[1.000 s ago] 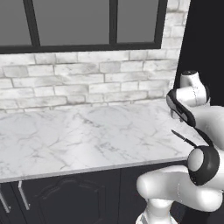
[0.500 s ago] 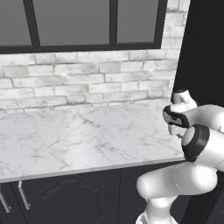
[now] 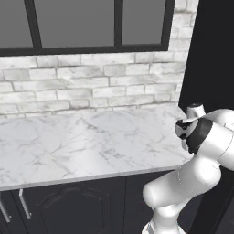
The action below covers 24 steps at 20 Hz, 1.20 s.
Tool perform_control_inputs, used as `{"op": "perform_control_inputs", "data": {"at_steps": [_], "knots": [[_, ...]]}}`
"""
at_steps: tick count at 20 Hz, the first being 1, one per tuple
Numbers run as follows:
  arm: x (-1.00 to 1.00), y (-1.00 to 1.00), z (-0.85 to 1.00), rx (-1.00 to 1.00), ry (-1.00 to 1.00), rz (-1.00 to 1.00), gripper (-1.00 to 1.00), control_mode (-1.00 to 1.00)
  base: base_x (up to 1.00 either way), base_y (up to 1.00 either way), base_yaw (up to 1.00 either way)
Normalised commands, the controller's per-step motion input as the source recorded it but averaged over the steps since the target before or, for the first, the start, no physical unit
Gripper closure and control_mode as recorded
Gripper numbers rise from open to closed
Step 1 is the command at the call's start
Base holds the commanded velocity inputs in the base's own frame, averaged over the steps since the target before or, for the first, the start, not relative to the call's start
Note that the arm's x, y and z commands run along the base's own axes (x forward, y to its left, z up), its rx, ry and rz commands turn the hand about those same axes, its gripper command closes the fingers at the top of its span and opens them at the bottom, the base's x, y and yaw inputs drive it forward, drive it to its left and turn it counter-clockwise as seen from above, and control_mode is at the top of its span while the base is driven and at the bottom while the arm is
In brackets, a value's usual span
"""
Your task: Retrieve the butter from the fridge and place it on a plate on the dining table. Then retrieve the butter knife by the fridge and place it near the plate.
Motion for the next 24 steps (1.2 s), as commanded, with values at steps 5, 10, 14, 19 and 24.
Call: {"op": "perform_control_inputs", "data": {"at_steps": [5, 10, 14, 19, 24], "knots": [[0.22, -0.2, -0.42, 0.1, 0.05, 0.0, -1.0, -1.0, 0.0, 0.0, 0.0], [0.27, -0.01, -0.21, 0.08, 0.0, 0.0, -1.0, -1.0, 0.0, 0.0, 0.0], [0.19, -0.1, -0.05, 0.08, 0.0, 0.01, -1.0, -1.0, 0.0, 0.0, 0.0], [0.01, -0.05, -0.41, 0.06, -0.01, 0.05, -1.0, -1.0, 0.0, 0.0, 0.0], [0.0, 0.0, -0.5, 0.02, -0.01, 0.06, -1.0, -1.0, 0.0, 0.0, 0.0]]}}
